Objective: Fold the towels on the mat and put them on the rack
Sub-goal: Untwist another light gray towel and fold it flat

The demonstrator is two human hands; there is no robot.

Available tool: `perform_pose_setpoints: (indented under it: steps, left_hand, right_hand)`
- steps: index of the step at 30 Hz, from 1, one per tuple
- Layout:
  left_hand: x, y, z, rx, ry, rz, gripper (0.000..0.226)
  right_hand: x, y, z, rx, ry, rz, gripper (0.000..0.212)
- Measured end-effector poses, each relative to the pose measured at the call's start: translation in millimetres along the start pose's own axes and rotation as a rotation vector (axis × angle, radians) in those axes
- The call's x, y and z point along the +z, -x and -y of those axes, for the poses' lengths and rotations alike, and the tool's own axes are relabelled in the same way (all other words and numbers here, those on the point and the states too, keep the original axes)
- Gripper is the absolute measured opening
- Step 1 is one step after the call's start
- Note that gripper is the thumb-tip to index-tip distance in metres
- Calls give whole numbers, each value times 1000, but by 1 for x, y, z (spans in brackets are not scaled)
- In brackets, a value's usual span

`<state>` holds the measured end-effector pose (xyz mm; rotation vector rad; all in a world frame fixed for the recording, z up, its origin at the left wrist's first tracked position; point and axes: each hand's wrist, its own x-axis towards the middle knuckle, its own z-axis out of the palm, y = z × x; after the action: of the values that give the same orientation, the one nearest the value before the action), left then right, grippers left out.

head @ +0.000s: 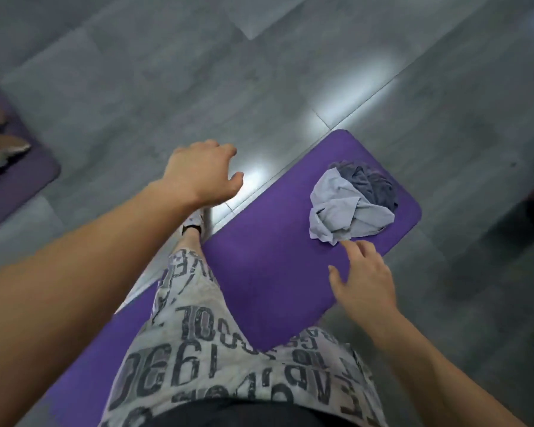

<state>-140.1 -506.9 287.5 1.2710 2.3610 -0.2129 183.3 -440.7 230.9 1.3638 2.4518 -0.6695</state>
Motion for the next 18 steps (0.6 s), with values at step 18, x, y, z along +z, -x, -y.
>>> perform_pose_setpoints:
  steps: [18]
  left_hand:
    - [-96,-444,-22,642,-313,172,55]
  right_hand:
    - [53,-265,131,803,-429,-131,59]
